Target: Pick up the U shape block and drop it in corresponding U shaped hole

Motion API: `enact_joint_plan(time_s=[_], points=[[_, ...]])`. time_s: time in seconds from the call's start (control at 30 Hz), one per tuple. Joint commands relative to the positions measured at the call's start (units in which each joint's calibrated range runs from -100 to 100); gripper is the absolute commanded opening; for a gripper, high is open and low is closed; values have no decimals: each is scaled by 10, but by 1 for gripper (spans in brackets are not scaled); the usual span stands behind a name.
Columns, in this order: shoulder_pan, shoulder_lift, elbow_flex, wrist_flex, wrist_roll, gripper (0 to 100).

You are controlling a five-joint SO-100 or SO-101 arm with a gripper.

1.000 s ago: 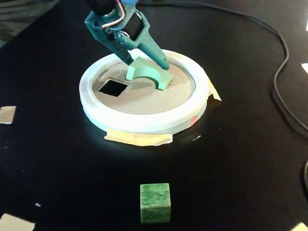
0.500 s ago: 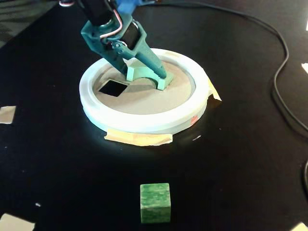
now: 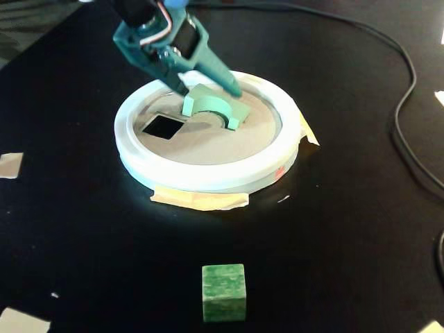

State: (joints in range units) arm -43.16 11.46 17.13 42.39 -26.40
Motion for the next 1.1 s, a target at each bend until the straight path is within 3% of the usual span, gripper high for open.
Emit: enact_joint_plan(time_s=[0.0,0.27,0.43,0.63,0.93,1.07], points=[[38,-91,-10,60,-1,79],[37,-113,-6,87,0,79],[70,-155,-6,216,5,79],[83,-252,1,305,101,79],[320,-600,301,304,131,79],[484,-772,402,312,164,79]])
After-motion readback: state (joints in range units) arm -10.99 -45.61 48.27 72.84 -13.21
